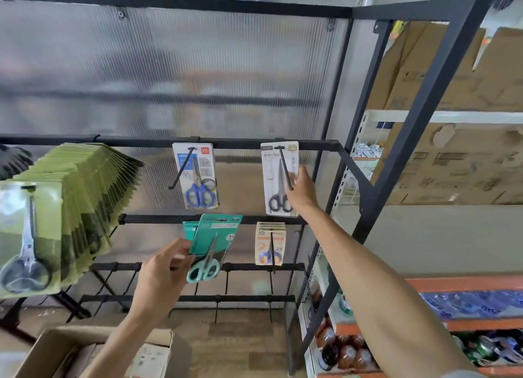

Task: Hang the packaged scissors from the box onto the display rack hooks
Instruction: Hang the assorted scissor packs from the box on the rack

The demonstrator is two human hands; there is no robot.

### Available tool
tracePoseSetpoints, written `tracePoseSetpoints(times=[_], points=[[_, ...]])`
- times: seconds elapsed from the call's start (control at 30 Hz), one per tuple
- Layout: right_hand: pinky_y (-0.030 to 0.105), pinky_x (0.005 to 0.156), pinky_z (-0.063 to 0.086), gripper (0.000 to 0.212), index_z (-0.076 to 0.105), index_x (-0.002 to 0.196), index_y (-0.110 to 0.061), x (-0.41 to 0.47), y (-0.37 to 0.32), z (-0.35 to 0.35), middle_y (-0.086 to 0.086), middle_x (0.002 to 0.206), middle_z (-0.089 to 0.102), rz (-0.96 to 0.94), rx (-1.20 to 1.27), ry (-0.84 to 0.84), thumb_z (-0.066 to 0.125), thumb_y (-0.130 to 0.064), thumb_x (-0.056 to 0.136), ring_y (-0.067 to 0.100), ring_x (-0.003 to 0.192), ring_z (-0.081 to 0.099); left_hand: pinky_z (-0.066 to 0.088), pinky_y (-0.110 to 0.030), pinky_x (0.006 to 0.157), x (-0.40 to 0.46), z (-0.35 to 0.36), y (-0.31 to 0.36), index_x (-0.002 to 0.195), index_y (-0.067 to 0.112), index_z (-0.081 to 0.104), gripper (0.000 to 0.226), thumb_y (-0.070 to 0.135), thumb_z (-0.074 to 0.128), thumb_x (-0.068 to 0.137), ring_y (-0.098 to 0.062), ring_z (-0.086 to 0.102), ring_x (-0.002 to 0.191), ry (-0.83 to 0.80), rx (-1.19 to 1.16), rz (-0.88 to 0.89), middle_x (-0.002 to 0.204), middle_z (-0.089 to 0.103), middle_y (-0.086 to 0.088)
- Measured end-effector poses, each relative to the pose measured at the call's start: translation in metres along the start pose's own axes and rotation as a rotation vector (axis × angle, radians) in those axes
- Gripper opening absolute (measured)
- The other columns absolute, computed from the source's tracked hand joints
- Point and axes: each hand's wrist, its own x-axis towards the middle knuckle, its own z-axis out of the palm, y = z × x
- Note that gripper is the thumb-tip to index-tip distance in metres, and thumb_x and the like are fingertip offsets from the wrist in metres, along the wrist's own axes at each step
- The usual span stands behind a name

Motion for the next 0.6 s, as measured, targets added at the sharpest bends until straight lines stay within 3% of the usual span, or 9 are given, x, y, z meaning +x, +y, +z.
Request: tracePoseSetpoints(times=[0.1,0.17,0.23,0.3,0.4,0.47,0.6], points=[[0.005,0.048,0.038,0.025,0.047,0.126,-0.005,0.001,0.001,-0.001,0.007,0.12,0.06,-0.013,-0.032,-0.03,0.046,-0.02,0.106,0.006,0.079,0.055,0.054,-0.012,0.055,0.0,0.002,-0.005,0.094,0.025,0.063,0.027,-0.001,0.068,0.088,0.011,0.068,0.077,-0.003,0.0,-0.027,0.088,0.068,0.032],[0.005,0.045,0.037,0.026,0.047,0.122,-0.006,-0.006,-0.003,-0.005,0.004,0.114,0.059,0.009,-0.027,-0.016,0.05,-0.025,0.105,0.0,0.072,0.054,0.055,-0.013,0.055,0.001,0.004,-0.006,0.095,0.026,0.063,0.027,0.0,0.068,0.089,0.01,0.068,0.078,-0.006,0.008,-0.027,0.092,0.069,0.027],[0.004,0.053,0.035,0.031,0.049,0.121,-0.007,-0.021,-0.002,-0.011,0.004,0.114,0.059,-0.023,-0.09,0.06,0.055,-0.031,0.102,0.009,0.087,0.06,0.056,-0.016,0.055,0.001,0.007,-0.009,0.095,0.025,0.062,0.024,0.003,0.068,0.089,0.009,0.068,0.079,-0.013,0.004,-0.024,0.097,0.072,0.016],[0.003,0.067,0.038,0.034,0.05,0.124,-0.009,-0.054,0.001,-0.012,0.0,0.116,0.058,-0.108,-0.104,0.082,0.059,-0.032,0.1,0.008,0.099,0.055,0.057,-0.017,0.056,0.002,0.006,-0.012,0.096,0.023,0.062,0.02,0.004,0.067,0.09,0.009,0.068,0.081,-0.029,-0.004,-0.016,0.1,0.072,0.012],[0.018,0.096,0.046,0.04,0.051,0.129,-0.017,-0.124,0.001,0.0,-0.01,0.124,0.061,-0.216,0.026,-0.151,0.058,-0.041,0.097,0.002,0.112,0.058,0.057,-0.017,0.058,0.003,0.001,-0.013,0.096,0.025,0.062,0.021,0.005,0.065,0.092,0.008,0.068,0.081,-0.053,-0.035,-0.024,0.099,0.068,0.023],[0.017,0.099,0.047,0.04,0.053,0.131,-0.018,-0.155,-0.005,0.015,-0.01,0.127,0.063,-0.198,0.108,-0.294,0.057,-0.039,0.097,-0.002,0.116,0.059,0.057,-0.017,0.06,0.0,-0.002,-0.016,0.096,0.023,0.064,0.019,0.005,0.064,0.093,0.007,0.069,0.08,-0.071,-0.052,-0.046,0.098,0.069,0.023],[0.007,0.089,0.047,0.028,0.06,0.125,-0.015,-0.181,-0.022,0.049,-0.013,0.119,0.067,-0.174,0.225,-0.297,0.06,-0.025,0.099,-0.009,0.106,0.062,0.058,-0.019,0.067,-0.016,-0.016,-0.031,0.098,0.026,0.063,0.024,0.004,0.065,0.092,0.006,0.069,0.084,-0.087,-0.063,-0.052,0.1,0.07,0.021]])
